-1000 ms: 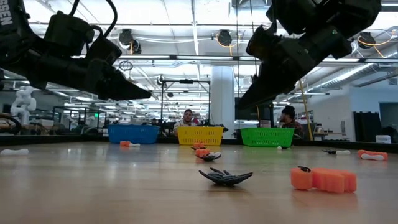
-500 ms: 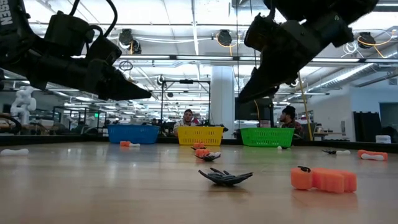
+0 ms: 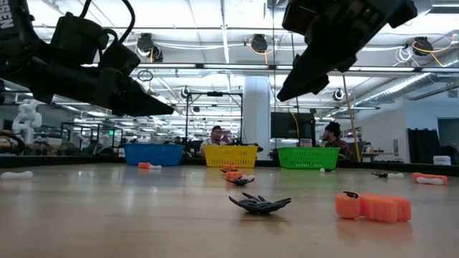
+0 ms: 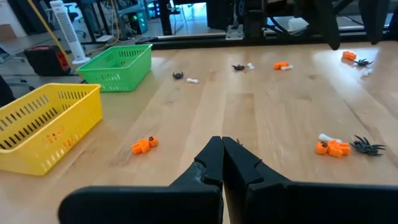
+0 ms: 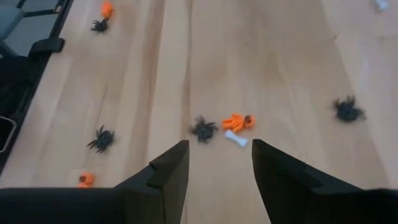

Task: Sort Halloween decoration
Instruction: Put the orange skeleton toy into the yellow bin

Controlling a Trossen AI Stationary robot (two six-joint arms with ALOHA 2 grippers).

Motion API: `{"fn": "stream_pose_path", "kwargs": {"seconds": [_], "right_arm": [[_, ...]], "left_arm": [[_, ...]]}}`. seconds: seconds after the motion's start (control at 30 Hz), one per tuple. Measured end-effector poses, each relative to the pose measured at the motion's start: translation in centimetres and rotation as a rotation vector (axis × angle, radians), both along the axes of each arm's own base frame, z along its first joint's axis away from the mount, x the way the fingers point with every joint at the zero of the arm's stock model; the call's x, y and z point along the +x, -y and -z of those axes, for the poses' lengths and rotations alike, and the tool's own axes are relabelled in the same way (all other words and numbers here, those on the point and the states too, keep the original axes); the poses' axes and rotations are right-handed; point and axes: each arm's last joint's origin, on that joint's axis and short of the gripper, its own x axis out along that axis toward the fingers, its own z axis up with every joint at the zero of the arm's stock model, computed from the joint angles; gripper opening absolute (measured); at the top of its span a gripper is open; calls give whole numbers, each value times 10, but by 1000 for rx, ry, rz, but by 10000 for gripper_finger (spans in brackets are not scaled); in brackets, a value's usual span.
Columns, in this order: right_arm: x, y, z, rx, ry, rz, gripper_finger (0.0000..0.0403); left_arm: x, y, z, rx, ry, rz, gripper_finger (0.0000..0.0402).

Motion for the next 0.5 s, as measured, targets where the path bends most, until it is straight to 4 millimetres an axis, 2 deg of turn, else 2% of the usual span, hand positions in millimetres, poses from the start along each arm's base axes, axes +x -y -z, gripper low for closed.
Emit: {"fn": "stream_pose_path", "kwargs": {"seconds": [0.23,0.5], "right_arm": [[1,-10,9,12,-30,-6,163],[2,-8,10,-23,-24,33,163]], "left_arm": [[0,1,0,0,0,4,0],[0,1,0,0,-1,4,0]]}}
